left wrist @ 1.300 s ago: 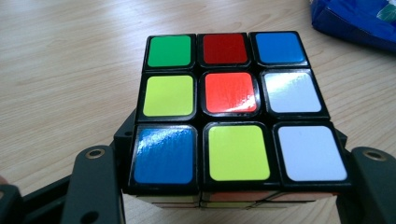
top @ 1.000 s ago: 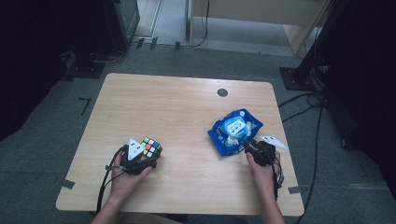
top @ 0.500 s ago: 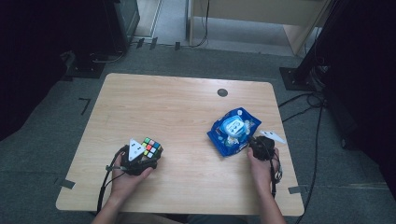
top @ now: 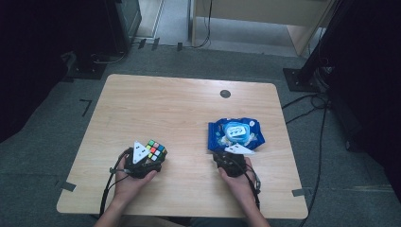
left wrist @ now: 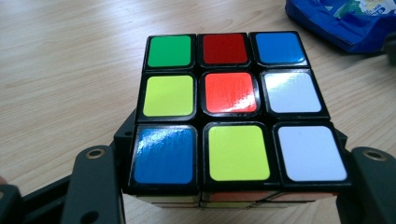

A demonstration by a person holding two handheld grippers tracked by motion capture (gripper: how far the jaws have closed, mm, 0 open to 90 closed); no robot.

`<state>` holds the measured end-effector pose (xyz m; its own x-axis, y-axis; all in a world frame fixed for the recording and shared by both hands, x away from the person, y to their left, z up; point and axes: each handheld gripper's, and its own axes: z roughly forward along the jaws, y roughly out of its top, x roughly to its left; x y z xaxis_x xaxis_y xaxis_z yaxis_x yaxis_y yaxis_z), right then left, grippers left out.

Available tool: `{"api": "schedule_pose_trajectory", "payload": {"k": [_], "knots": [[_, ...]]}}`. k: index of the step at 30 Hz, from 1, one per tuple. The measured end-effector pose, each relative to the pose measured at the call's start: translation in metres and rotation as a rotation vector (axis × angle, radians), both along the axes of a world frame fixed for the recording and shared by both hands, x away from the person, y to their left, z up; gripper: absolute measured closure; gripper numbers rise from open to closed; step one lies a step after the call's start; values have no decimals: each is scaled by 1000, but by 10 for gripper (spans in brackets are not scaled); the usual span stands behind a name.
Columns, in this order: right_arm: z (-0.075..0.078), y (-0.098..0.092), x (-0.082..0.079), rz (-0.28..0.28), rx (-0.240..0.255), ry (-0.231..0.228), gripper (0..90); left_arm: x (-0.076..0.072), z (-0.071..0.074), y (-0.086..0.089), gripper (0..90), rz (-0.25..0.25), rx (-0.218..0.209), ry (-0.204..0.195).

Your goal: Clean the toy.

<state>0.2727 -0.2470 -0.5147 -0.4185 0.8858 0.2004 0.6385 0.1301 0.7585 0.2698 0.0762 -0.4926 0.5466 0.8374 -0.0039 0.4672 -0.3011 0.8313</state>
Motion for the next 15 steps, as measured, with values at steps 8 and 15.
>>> {"api": "schedule_pose_trajectory", "payload": {"k": [8,15], "knots": [[11,-1,3,27,63,-45,738,1,-1,2,337,-3,-1,7],[39,-75,15,-288,4,-154,848,1,0,1,337,-5,-1,7]]}}
